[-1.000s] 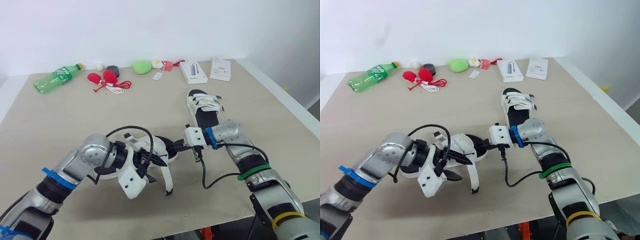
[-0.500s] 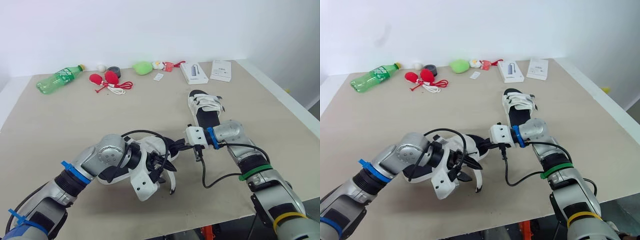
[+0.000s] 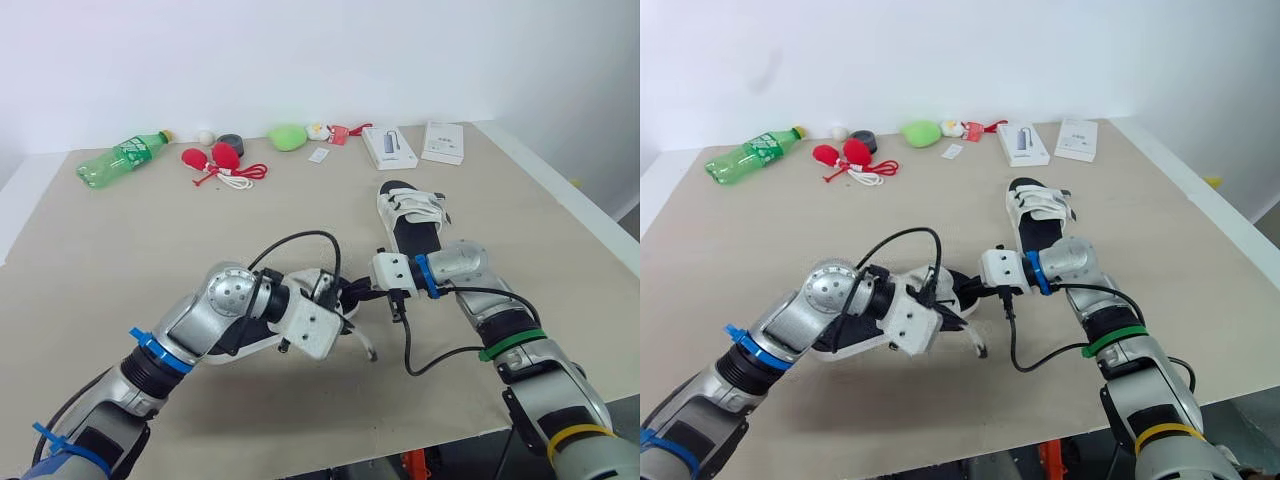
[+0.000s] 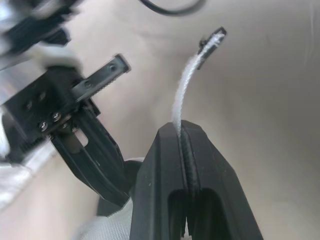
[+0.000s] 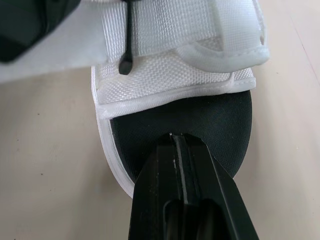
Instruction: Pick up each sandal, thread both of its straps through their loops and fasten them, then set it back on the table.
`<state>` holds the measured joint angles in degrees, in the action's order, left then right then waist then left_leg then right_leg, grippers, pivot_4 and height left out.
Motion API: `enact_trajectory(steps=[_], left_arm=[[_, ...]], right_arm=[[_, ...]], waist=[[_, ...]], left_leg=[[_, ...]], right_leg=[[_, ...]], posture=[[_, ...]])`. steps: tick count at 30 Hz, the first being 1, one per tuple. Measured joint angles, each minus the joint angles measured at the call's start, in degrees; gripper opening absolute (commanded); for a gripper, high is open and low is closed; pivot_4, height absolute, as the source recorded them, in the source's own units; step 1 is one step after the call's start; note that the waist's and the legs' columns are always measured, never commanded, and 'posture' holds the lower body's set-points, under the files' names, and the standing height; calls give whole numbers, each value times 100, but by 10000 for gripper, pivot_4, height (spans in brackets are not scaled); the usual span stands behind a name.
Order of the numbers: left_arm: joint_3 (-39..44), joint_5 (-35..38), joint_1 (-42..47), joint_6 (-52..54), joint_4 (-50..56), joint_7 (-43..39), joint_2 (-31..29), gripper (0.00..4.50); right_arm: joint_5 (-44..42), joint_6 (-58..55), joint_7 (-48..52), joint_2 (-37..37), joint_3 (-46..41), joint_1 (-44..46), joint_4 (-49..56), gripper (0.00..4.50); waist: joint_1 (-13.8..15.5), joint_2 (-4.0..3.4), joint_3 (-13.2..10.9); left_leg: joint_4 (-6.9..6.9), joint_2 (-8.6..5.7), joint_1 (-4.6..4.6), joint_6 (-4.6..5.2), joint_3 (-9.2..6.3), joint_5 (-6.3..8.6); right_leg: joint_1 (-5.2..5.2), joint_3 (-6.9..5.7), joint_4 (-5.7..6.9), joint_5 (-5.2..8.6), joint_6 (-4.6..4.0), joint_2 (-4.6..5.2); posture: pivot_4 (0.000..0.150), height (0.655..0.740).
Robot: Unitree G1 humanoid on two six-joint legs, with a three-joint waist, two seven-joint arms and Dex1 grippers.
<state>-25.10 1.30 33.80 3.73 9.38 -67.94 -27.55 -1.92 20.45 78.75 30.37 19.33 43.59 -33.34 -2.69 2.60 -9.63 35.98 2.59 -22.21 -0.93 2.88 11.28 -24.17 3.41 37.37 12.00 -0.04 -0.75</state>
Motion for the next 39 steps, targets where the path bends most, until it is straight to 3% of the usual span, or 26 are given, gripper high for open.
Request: enact_trajectory(steps=[7, 14, 24, 39], left_arm=[[1281, 2257, 12, 3427, 493, 544, 235, 278], [2071, 3392, 58, 5005, 463, 1307, 309, 278], [2128, 3370, -434, 4823, 442, 1694, -49, 278], [2082, 3256, -571, 4291, -105, 1860, -49, 278]], right_arm=[[-1, 51, 9, -7, 15, -17, 49, 0], [-1, 76, 5, -10, 11, -12, 46, 0], [-1, 118, 10, -25, 25, -6, 10, 0], [0, 119, 7, -41, 32, 7, -13, 0]], waist=[[-8, 2, -4], [-12, 6, -8], [-16, 6, -8], [-20, 6, -7]], left_leg=[[-12, 4, -9, 6, -10, 4], [-13, 4, -11, 4, -13, 4], [-15, 4, -9, 2, -11, 4], [-15, 7, -6, 2, -9, 4]], right_leg=[[-8, -7, 0, 8, -11, -15], [-11, -8, 0, 7, -11, -16], [-10, -5, 0, 8, -12, -15], [-10, -5, 0, 7, -12, -17]], posture=[[1500, 7400], [1500, 7400], [1500, 7400], [1500, 7400]])
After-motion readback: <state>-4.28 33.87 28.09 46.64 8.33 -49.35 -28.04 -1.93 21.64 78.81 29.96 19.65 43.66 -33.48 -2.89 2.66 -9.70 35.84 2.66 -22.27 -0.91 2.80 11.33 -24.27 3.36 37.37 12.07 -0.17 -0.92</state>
